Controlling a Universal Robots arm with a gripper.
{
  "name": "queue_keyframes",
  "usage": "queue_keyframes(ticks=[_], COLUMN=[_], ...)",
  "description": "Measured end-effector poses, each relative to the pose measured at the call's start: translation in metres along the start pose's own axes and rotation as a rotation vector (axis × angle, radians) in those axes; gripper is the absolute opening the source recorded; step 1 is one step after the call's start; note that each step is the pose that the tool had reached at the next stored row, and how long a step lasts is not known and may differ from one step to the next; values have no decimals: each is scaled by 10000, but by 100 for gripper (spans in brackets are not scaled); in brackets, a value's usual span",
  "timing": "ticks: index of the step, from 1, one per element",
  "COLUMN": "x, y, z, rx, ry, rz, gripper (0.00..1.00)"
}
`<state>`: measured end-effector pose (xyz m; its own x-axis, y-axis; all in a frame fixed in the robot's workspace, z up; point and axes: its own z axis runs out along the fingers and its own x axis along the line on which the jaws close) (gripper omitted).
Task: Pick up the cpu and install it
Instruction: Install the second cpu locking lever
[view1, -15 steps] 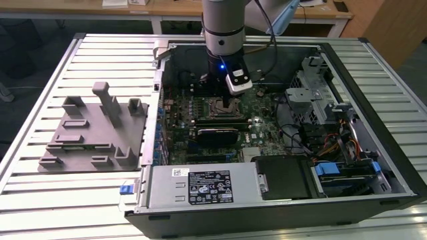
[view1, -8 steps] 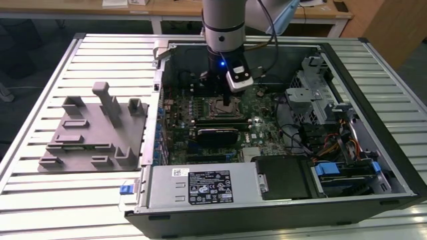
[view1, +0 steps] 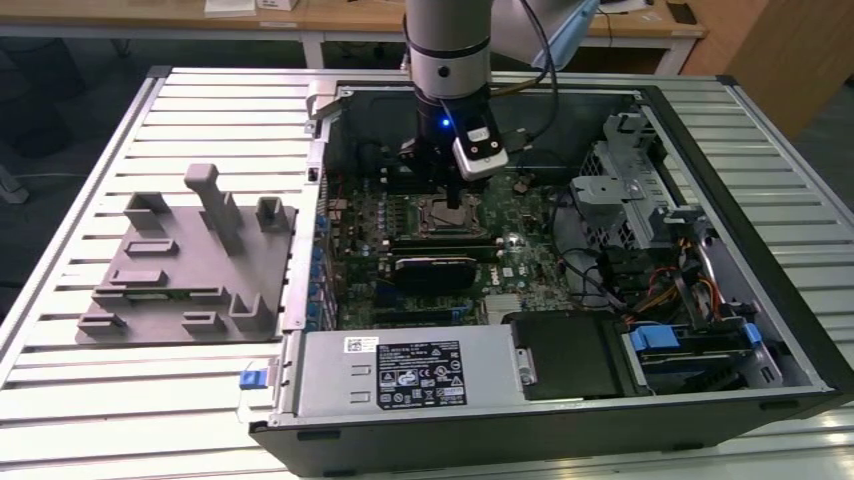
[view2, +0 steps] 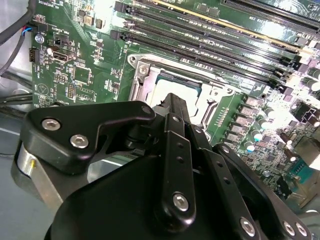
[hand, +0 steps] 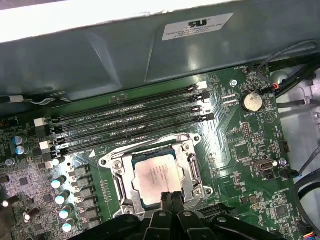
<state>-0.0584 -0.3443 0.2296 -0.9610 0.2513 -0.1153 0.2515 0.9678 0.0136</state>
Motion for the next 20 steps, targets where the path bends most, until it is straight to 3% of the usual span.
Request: queue_keyframes(ticks=[11,17,20], x=[0,-13,-16], y=[0,2,2], z=[-5,-116,-136], rx=[2,0,-2], ry=[1,0,0], rz=[0,1,0], gripper=[11,11,11])
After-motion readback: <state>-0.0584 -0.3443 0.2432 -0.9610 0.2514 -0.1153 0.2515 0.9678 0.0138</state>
